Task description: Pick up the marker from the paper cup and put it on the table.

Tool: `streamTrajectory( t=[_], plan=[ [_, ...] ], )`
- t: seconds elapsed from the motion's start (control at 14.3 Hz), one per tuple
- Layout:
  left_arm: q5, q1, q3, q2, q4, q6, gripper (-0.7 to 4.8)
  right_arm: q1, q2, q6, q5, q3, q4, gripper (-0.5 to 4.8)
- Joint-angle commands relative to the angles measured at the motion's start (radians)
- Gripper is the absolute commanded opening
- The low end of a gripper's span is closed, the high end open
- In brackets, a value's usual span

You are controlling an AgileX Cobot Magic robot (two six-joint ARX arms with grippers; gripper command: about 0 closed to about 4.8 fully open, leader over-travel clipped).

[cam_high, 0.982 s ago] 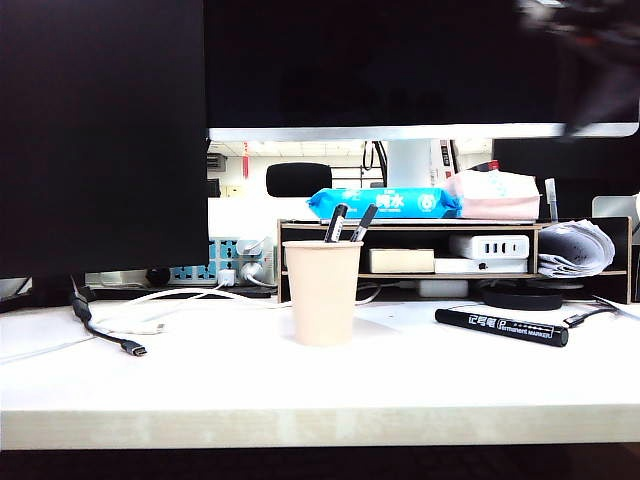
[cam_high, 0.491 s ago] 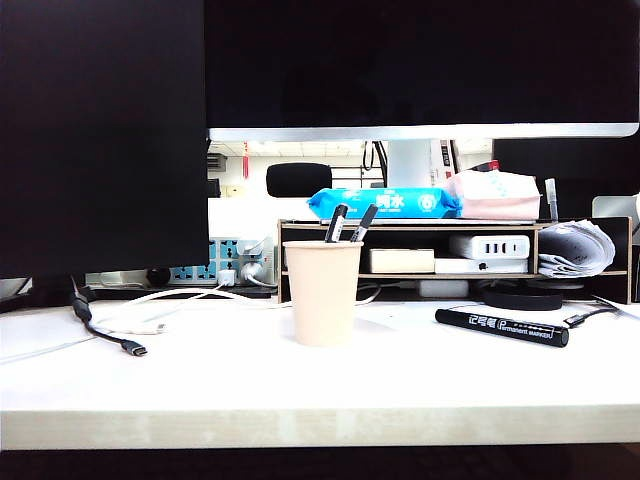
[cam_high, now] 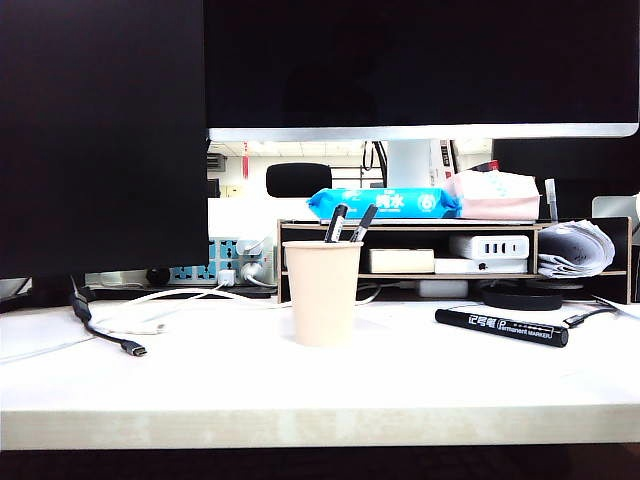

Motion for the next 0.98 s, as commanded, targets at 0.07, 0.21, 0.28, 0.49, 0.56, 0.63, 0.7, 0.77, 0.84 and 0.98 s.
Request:
streamTrajectory(
  t=[0.07, 0.21, 0.28, 0.49, 0.56, 0.63, 0.7, 0.77, 0.84, 0.98],
  plan=[
    [0.003, 0.002, 0.0, 0.0, -0.001, -0.001, -0.05, -0.05, -0.126, 0.003, -0.001, -0.082, 0.14, -0.05],
    [0.003, 0.002, 0.0, 0.0, -0.001, -0.001, -0.05, -0.082, -0.197, 0.003, -0.004, -0.13, 0.174, -0.04],
    [0.003, 0.002, 0.0, 0.0, -0.001, -0.001, -0.05, -0.095, -0.224, 0.004, -0.004, -0.154, 0.201, -0.04],
    [0.003, 0.002, 0.0, 0.0, -0.001, -0.001, -0.05, -0.127, -0.249, 0.004, -0.003, -0.175, 0.218, -0.04],
    [0.003, 0.002, 0.0, 0.0, -0.001, -0.001, -0.05, -0.13, -0.249, 0.004, -0.004, -0.177, 0.218, -0.04],
    [0.003, 0.002, 0.0, 0.0, -0.001, -0.001, -0.05, -0.139, -0.25, 0.004, -0.004, -0.204, 0.265, -0.04],
    [0.003, 0.002, 0.0, 0.0, -0.001, -0.001, -0.05, -0.141, -0.25, 0.005, -0.005, -0.259, 0.345, -0.04],
    [0.003, 0.002, 0.0, 0.0, -0.001, -0.001, -0.05, -0.141, -0.25, 0.005, -0.005, -0.272, 0.364, -0.04],
    [0.003, 0.002, 0.0, 0.0, -0.001, -0.001, -0.05, -0.14, -0.251, 0.005, -0.005, -0.304, 0.436, -0.04],
    [0.003, 0.002, 0.0, 0.0, -0.001, -0.001, -0.05, -0.141, -0.251, 0.008, -0.004, -0.336, 0.493, -0.05]
  ],
)
